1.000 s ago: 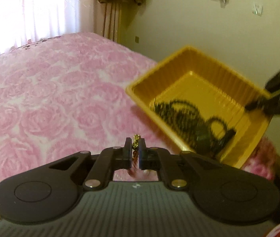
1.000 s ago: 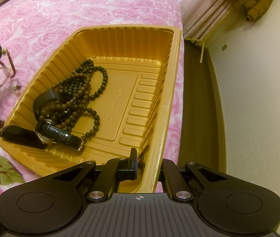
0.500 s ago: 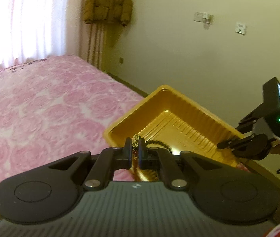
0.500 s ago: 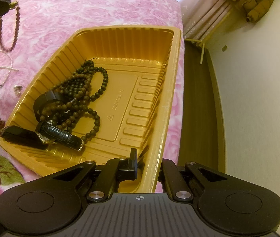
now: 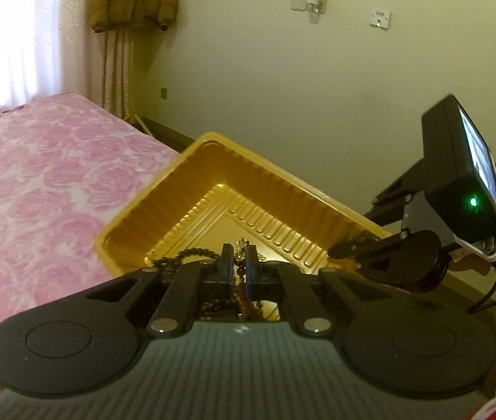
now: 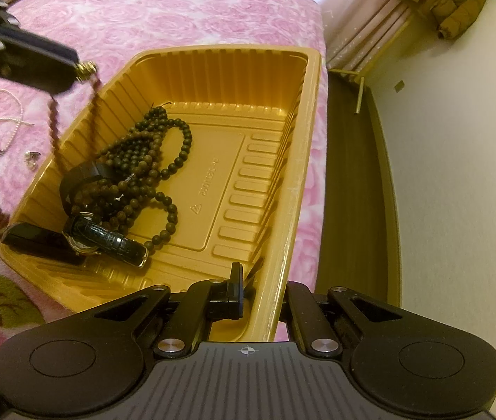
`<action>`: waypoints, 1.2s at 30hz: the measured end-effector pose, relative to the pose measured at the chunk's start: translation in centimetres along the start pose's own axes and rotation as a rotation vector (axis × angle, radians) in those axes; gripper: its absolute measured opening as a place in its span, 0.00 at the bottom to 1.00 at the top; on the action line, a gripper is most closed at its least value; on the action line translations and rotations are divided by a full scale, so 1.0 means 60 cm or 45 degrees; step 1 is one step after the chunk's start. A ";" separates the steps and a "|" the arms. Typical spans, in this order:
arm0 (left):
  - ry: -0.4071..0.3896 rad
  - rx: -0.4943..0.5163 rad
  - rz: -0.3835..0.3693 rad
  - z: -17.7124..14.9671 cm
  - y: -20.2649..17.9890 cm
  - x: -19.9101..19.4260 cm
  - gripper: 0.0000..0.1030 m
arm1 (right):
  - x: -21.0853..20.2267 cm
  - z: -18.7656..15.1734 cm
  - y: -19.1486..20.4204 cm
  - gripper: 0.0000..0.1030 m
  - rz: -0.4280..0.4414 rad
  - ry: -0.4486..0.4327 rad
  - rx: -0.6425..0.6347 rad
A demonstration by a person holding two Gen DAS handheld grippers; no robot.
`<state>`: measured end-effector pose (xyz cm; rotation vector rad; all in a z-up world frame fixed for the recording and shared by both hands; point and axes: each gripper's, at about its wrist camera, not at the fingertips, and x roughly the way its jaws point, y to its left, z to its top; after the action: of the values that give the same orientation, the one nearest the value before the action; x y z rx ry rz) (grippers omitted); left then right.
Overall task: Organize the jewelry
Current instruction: 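Carry the gold pendant over the tray and open the left tool, then withdraw the open left tool from the tray toward the bedspread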
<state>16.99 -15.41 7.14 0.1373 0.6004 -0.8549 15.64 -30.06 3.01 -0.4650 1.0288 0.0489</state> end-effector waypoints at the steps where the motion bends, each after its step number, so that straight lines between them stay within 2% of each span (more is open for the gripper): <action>1: 0.007 0.009 -0.006 0.000 -0.004 0.005 0.05 | 0.000 0.000 0.000 0.05 0.000 0.000 0.000; 13: 0.046 -0.010 -0.035 -0.002 -0.016 0.034 0.07 | -0.001 0.000 0.002 0.05 0.002 -0.001 0.002; 17: 0.032 -0.026 -0.001 -0.002 0.000 0.022 0.08 | 0.001 -0.003 0.001 0.05 0.004 -0.003 0.004; 23: -0.004 -0.089 0.107 -0.019 0.053 -0.016 0.13 | 0.001 -0.002 -0.001 0.05 0.005 -0.005 0.006; 26: -0.007 -0.132 0.200 -0.043 0.089 -0.034 0.14 | 0.001 -0.002 -0.001 0.05 0.005 -0.004 0.008; 31: 0.048 -0.173 0.351 -0.102 0.133 -0.047 0.14 | 0.001 -0.002 0.000 0.05 0.005 -0.002 0.009; 36: 0.119 -0.121 0.391 -0.162 0.128 -0.033 0.14 | 0.001 -0.002 -0.001 0.05 0.007 0.003 0.012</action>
<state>17.39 -5.69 -0.74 0.1789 0.6861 -0.5241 15.60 -30.16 2.91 -0.4536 1.0320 0.0482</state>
